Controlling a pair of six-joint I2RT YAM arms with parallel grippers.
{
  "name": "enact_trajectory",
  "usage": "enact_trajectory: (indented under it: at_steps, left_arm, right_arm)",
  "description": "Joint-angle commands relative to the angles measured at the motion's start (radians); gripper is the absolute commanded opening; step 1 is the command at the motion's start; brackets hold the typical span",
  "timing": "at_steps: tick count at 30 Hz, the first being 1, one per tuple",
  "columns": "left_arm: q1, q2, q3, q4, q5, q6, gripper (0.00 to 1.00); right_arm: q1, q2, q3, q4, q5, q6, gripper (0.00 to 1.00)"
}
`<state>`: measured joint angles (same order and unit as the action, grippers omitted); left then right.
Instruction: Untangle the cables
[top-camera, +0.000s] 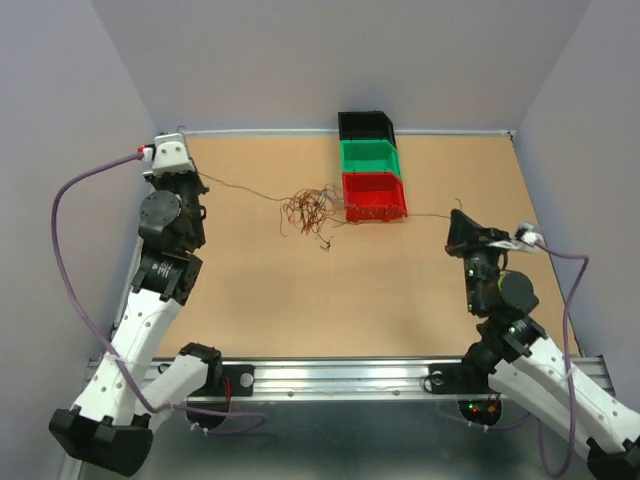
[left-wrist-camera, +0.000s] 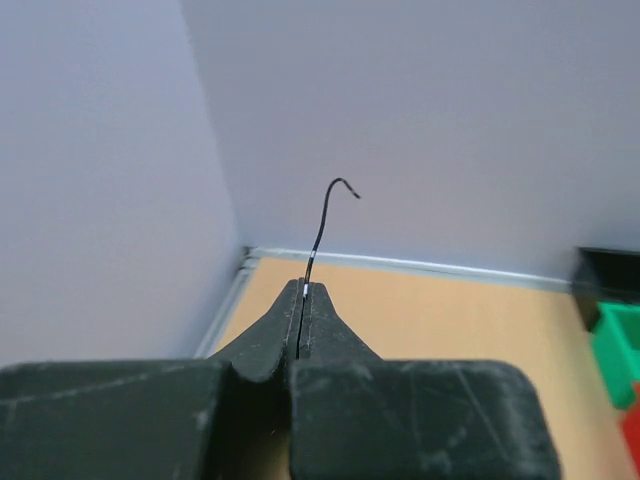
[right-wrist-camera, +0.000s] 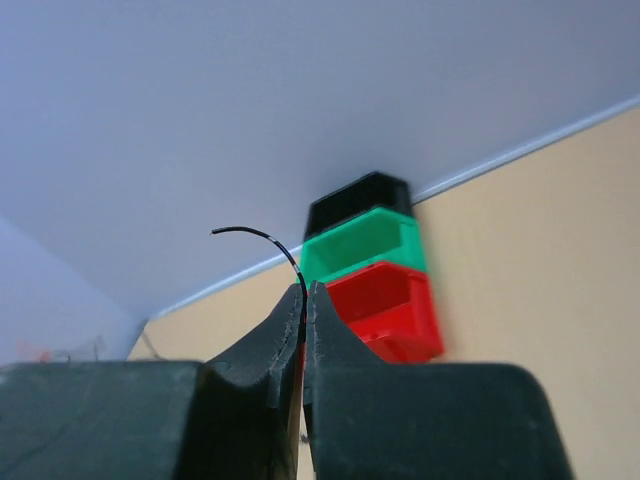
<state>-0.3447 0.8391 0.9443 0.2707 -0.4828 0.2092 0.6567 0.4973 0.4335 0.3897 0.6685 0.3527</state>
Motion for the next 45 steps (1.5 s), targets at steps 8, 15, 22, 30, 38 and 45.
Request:
enact_trajectory:
  at_steps: [8,15,22,30,38,45]
  left_arm:
    - [0.521,0.207,0.103,0.005,0.351,-0.277,0.00]
    - [0.523,0.189,0.074,0.032,0.398,-0.281,0.00]
    - [0.539,0.196,0.077,0.025,0.366,-0.306,0.00]
    - [0.734,0.330,0.154,-0.031,0.549,-0.415,0.00]
    - [0.760,0.350,0.148,-0.021,0.618,-0.433,0.00]
    - [0.701,0.201,0.014,0.154,0.980,-0.443,0.00]
  right_arm:
    - [-0.005,-0.399,-0.133,-0.106,0.367,0.057,0.01]
    - [-0.005,-0.416,-0.128,-0.135,0.414,0.083,0.01]
    - [-0.005,-0.476,-0.125,-0.201,0.565,0.169,0.01]
    - [-0.005,-0.480,-0.053,-0.428,0.730,0.336,0.00]
    - [-0.005,-0.479,-0.032,-0.560,0.751,0.447,0.01]
    - [-0.005,-0.444,-0.007,-0.555,0.606,0.416,0.01]
